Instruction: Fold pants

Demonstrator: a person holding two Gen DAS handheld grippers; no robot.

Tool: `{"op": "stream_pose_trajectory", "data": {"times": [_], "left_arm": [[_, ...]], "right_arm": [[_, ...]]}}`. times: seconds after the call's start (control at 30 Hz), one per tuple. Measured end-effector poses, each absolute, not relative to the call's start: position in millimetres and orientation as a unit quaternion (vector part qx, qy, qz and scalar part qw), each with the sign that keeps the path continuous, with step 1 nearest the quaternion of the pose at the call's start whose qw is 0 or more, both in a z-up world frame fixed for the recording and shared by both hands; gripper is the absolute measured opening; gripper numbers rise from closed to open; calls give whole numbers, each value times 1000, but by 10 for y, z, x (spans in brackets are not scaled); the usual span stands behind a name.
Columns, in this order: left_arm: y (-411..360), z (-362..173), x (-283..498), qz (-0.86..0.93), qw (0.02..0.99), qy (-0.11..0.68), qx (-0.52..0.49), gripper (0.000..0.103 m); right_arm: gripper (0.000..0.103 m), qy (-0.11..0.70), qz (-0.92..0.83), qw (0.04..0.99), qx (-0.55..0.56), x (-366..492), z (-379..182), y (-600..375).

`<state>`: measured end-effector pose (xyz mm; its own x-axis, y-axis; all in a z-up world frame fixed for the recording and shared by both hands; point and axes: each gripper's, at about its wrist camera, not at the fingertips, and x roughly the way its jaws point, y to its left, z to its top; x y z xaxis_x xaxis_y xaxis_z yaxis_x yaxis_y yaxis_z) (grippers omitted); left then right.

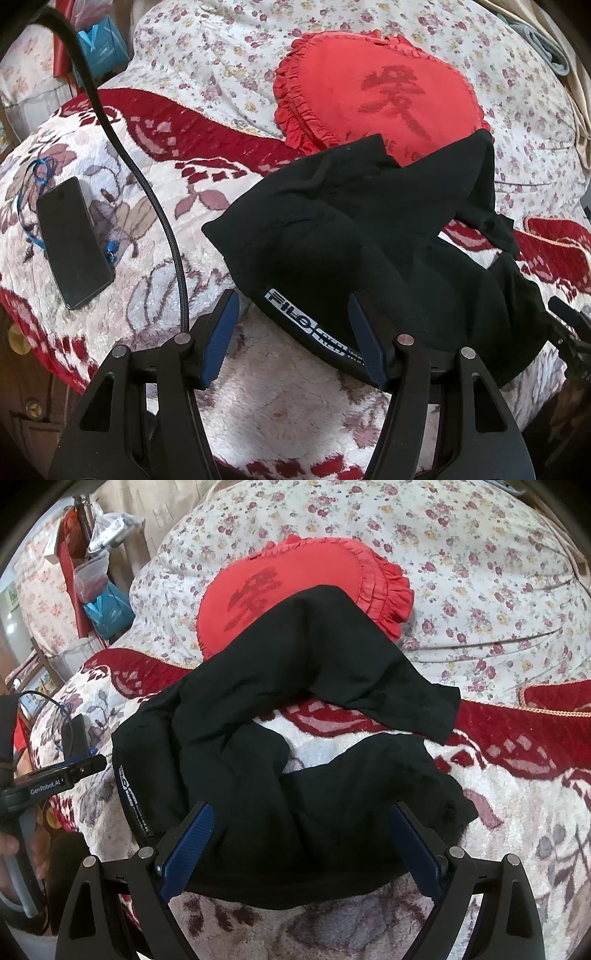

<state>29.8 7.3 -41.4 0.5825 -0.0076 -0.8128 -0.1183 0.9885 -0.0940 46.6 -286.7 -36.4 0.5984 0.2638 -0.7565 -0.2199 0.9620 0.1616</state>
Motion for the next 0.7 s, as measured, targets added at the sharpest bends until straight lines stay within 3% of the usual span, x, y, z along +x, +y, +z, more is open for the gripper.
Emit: {"op": "stream_pose_trajectory", "data": {"times": [0.7], "left_arm": [[202,-598,414,45,874,476,-87,61]], "right_arm": [[94,446,129,885,28,534,-518,-2881]]}}
